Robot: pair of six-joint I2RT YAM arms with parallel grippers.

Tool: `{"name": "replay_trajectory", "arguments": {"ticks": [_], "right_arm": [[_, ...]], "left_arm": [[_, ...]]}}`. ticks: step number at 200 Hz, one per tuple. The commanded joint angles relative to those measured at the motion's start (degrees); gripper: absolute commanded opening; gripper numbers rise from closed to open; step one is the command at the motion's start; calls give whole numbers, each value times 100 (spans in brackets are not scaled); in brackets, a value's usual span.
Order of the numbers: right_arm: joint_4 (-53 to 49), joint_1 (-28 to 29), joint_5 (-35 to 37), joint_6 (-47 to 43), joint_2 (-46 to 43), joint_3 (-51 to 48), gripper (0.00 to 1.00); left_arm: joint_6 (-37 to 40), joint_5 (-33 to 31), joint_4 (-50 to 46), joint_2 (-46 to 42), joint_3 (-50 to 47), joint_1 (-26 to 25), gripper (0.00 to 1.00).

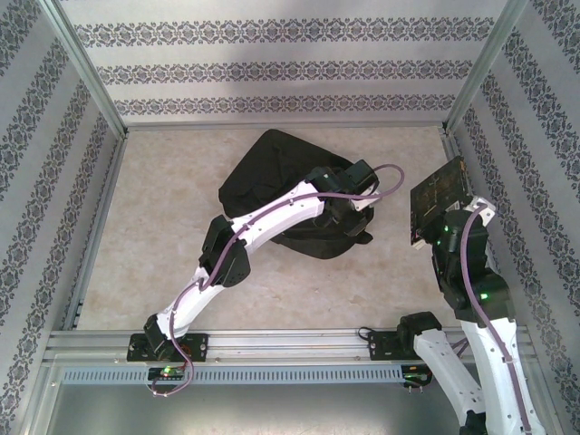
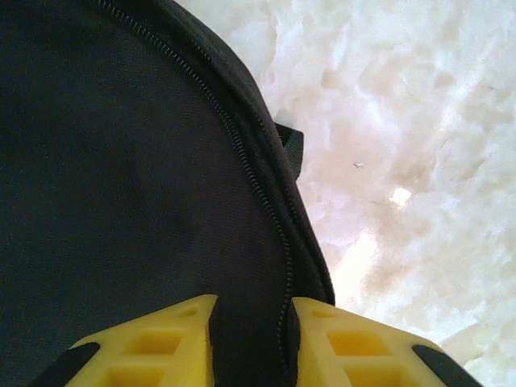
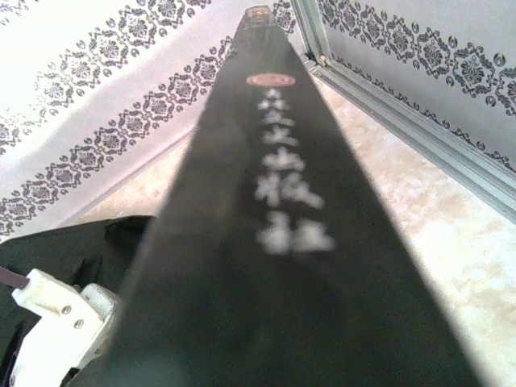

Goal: Pack books, pencil case, and school supplies into a backpack

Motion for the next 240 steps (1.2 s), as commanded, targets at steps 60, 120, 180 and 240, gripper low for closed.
{"name": "replay_trajectory", "arguments": {"ticks": [60,120,180,240], "right_arm": [[514,-119,-211,102,-34,-119,0],[933,-269,-1420,324,339,-299,0],[981,-447,-1893,445,570,-283,0],[768,-539,-1720,414,438,-231,0]], "left_arm": [[-204,517,36,-420,-136,274,0],[-524,717,614,-1525,-1008,665,0],[-655,1448,689,-1576,-1256,694,23],[-269,1012,387,-751,-748,259,51]]}}
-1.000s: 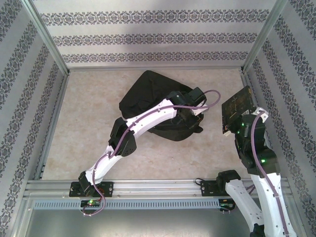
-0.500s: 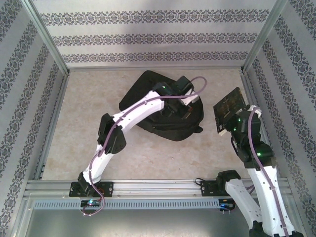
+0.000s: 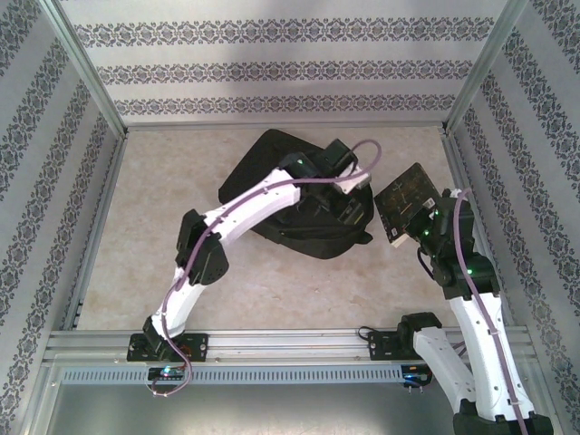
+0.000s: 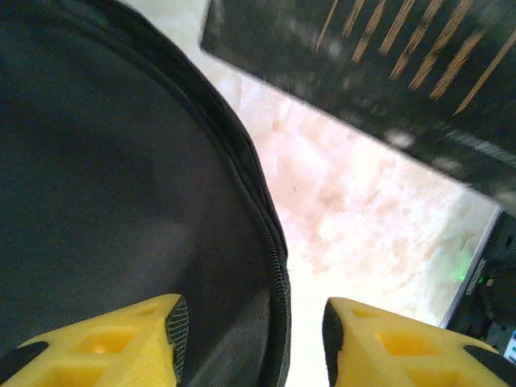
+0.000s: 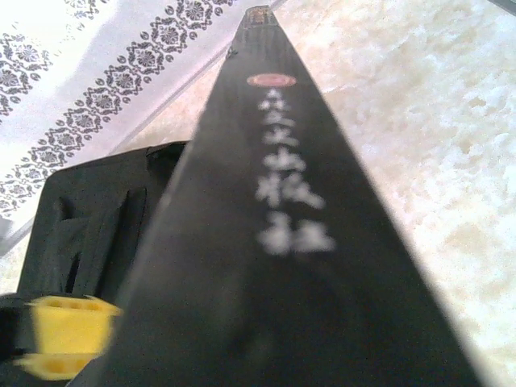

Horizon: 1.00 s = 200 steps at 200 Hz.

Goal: Pack books, pencil case, and school supplies into a backpack

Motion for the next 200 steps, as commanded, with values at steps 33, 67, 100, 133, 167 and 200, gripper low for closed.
{"name": "replay_trajectory", "arguments": {"ticks": [33,67,100,133,167,200], "right_arm": [[271,-94,61,17,-180,147,0],[297,-120,62,21,-198,97,0],[332,-137,27,35,-207,75,0],[324,-146,34,43,-216,75,0],[342,-160,17,69,-225,49,0],[308,-164,10,43,-225,101,0]], "left_arm": [[270,-320,-333,547,502,-218,52],[287,-278,-351,707,546,-236,44],[331,-338,-349,797,557,-236,31],[380,-445,-377,900,603,-236,30],[446,-551,-403,901,642,-228,3],[362,-648,-311,554,623,-136,0]]}}
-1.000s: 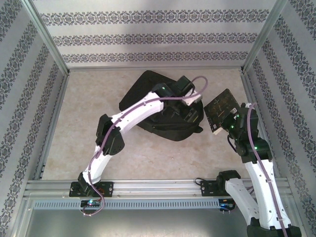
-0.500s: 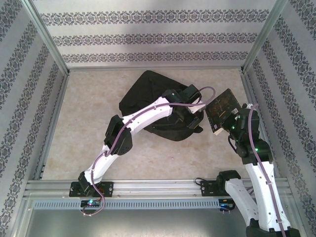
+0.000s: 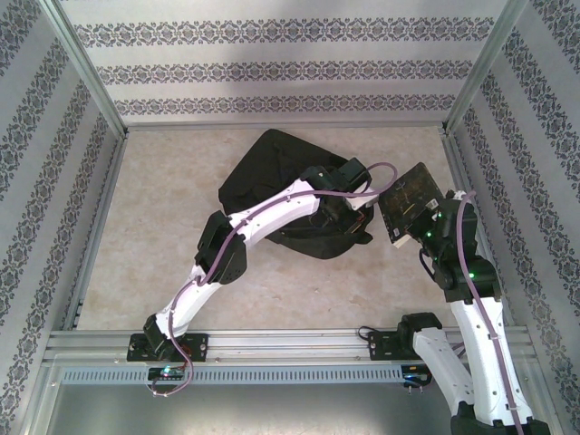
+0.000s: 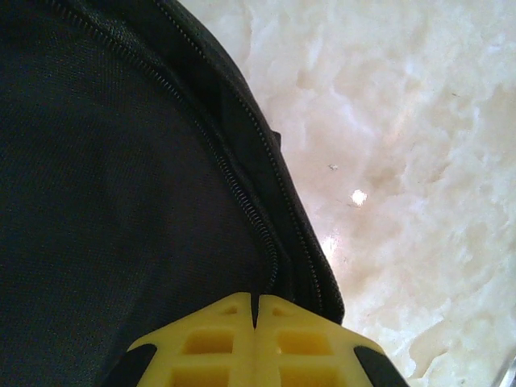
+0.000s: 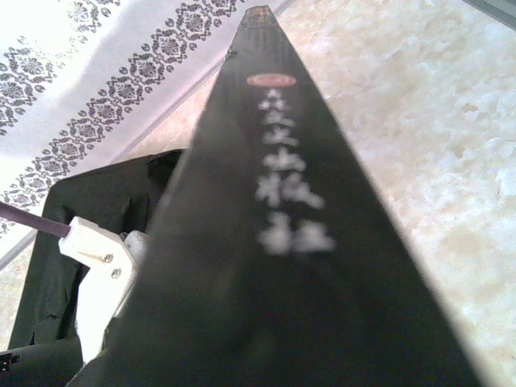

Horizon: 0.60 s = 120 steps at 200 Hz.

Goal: Pack books, pencil case, and school supplies into a backpack

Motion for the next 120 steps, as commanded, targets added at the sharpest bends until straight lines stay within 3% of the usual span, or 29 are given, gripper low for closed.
{"name": "replay_trajectory", "arguments": {"ticks": [1,44,76,120], "right_arm": [[333,-65,16,26,-111,102,0],[384,-65,-125,51,-111,185,0],[484,-63,-375,77,-14,259,0],[1205,-48,-1738,431,488,158,0]], "left_arm": [[0,-214,-121,-292,147,70,0],[-402,-380,304,-1307,-246,377,0],[-785,-684,995,-2342,-1220,621,0],[-1370,-503,1978,-3367,-2680,1038,0]]}}
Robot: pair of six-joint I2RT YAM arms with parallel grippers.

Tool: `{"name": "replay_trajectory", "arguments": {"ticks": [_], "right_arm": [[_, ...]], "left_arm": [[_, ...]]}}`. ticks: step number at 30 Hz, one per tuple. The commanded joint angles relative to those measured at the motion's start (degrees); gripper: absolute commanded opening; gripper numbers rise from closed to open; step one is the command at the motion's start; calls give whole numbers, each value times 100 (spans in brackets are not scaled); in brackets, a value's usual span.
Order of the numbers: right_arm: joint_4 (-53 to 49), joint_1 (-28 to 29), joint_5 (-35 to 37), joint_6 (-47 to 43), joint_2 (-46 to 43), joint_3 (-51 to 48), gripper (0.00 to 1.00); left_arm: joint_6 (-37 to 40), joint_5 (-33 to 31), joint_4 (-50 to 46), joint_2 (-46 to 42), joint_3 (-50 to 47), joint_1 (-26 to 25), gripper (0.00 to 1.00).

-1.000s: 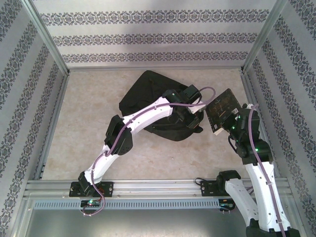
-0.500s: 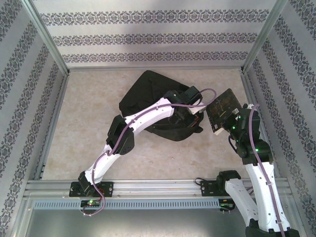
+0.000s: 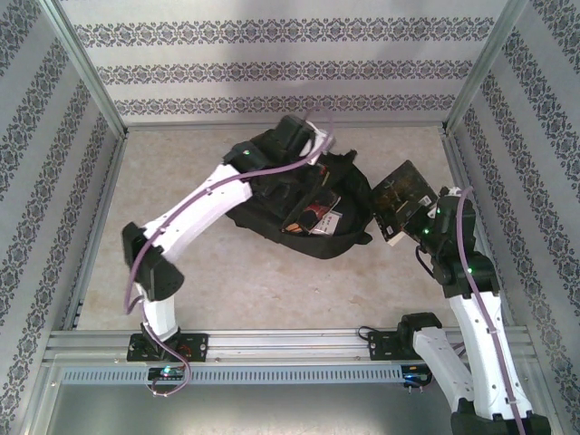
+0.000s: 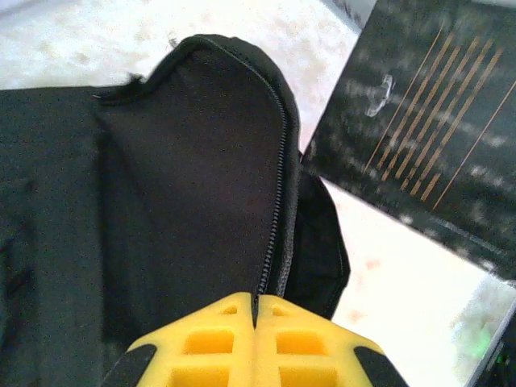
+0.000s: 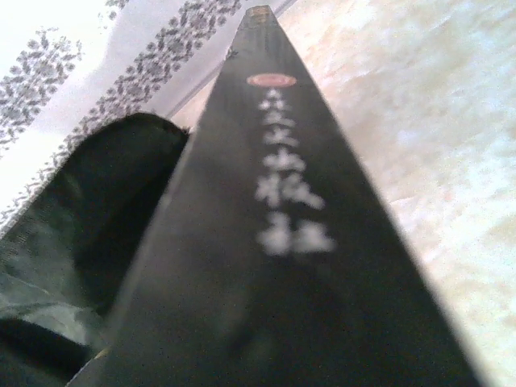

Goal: Pack books, pencil case, and school supplies into a backpack

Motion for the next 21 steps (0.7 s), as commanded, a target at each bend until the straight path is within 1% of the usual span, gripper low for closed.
{"name": "replay_trajectory", "arguments": {"ticks": [1,3,4,5,7,10,13,18,21], "right_arm": [[987,-48,-1080,321,241,141,0],[1232,-34,-1608,466,446,128,0],[1294,-24,-1702,502,482,130,0],[1459,10,-1953,570,574,118,0],[1677,132,-2134,668,642,109,0],[1860,258,-2305,884,767,75,0],[2384,257,-2602,1414,900,-179,0],[2920,364,-2690,1927,1167,-608,0],[3116,408,-2623,1961,1224,-879,0]], "left_arm": [[-493,8,775,-261,-603,191,0],[-541,61,851,-361,-761,250,0],[-555,66,863,-391,-792,264,0],[-588,62,887,-447,-874,290,0],[-625,34,948,-534,-977,319,0],[-853,-52,1219,-922,-1345,497,0],[-1016,-52,1439,-1224,-1548,673,0],[-1181,-235,1616,-1647,-1731,850,0],[-1220,-363,1621,-1815,-1761,927,0]]}}
